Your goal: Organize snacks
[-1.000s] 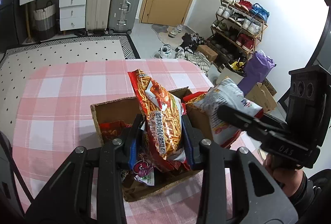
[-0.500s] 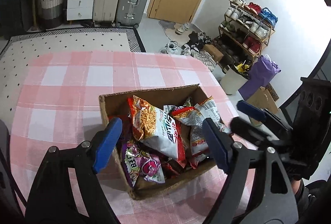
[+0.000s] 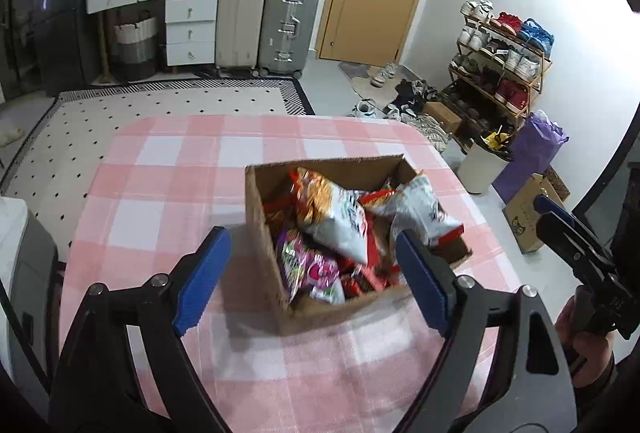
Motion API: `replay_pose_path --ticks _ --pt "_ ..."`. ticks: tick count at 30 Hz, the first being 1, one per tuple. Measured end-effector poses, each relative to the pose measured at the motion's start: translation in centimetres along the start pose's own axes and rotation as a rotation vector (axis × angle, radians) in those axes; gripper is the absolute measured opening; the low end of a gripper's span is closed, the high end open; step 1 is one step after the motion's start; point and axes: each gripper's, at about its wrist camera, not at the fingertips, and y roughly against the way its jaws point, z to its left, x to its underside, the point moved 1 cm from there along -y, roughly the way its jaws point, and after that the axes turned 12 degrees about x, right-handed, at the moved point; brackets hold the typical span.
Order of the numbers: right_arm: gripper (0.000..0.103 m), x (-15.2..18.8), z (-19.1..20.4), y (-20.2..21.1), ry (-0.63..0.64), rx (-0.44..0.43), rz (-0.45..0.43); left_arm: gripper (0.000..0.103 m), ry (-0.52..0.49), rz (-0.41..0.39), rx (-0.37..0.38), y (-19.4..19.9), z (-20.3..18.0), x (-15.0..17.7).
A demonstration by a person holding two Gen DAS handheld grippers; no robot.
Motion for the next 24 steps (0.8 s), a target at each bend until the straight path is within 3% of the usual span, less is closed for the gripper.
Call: replay_pose_path --ticks 2,6,11,15,21,24 --pt "0.097 1.1 -0.3 1.0 0.001 0.008 -0.011 0.086 -0.006 -0.016 -0.004 0.8 0.0 1.1" --pt "0.099 3.1 -0.5 2.5 0.017 0.043 -0.030 0.102 -0.027 -0.072 0.008 2.5 0.0 3.2" --pt "0.101 4.8 -0.7 4.3 0.029 0.064 -0.074 0.102 -0.094 -0.153 -0.033 4.3 -0.1 5.1" --pt "0.102 6.4 -0.8 5.8 0.053 0.096 -0.127 0.102 -0.142 -0.266 -0.059 6.1 0.0 7.3" --pt "0.102 8.6 -0.8 7.3 0.071 0.135 -0.187 0.102 -0.188 -0.290 -0.094 6.7 0.1 10.3" --pt "0.102 9.7 -1.1 7.5 0.073 0.159 -0.203 0.102 -0.212 -0.312 -0.078 7.0 0.3 12.0"
